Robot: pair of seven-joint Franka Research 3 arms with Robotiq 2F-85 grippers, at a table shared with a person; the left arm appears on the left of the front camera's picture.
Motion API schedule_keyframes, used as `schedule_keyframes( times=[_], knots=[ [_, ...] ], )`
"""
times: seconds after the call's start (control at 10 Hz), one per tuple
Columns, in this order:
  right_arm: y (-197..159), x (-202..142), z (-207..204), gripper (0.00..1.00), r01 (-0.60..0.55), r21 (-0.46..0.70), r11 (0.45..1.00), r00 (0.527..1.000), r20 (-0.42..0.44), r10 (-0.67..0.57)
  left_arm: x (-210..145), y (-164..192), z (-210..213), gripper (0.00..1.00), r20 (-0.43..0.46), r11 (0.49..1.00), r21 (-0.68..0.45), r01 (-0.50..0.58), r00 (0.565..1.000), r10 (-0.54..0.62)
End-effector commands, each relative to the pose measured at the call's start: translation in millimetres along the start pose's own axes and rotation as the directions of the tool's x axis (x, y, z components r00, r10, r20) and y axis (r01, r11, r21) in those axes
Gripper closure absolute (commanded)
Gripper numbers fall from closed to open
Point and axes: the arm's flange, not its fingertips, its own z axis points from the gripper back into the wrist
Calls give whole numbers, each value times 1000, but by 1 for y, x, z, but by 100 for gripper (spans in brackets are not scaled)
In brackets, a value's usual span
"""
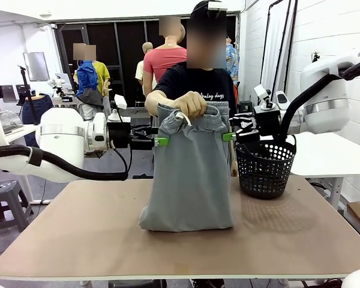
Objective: Fold the training pants.
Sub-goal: Release the ends of the Training pants and then grab the overlapped ends.
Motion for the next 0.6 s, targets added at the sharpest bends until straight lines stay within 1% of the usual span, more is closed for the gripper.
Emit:
schedule_keyframes(
  times=[0.0, 0.1, 0.3, 0.4, 0.5],
  knots=[
    [6, -4, -4, 0, -11, -62, 998, 1000, 15, 12, -2, -8, -3, 0, 21, 999, 34, 10, 1000, -10],
    [5, -5, -6, 0, 6, -43, 999, 1000, 28, -4, -4, -6, -5, 0, 26, 1000, 18, 2, 1000, -2],
    [7, -6, -10, 0, 50, 45, 998, 996, 66, -53, -6, -6, -8, 0, 22, 1000, -6, 0, 1000, 0],
    [7, -6, -9, 0, 54, 56, 997, 996, 75, -58, -6, -5, -7, 0, 18, 1000, -7, -5, 1000, 5],
    [9, -7, -8, 0, 71, 90, 993, 993, 85, -79, -6, -5, -7, 0, 19, 1000, -14, -6, 1000, 7]
  ],
)
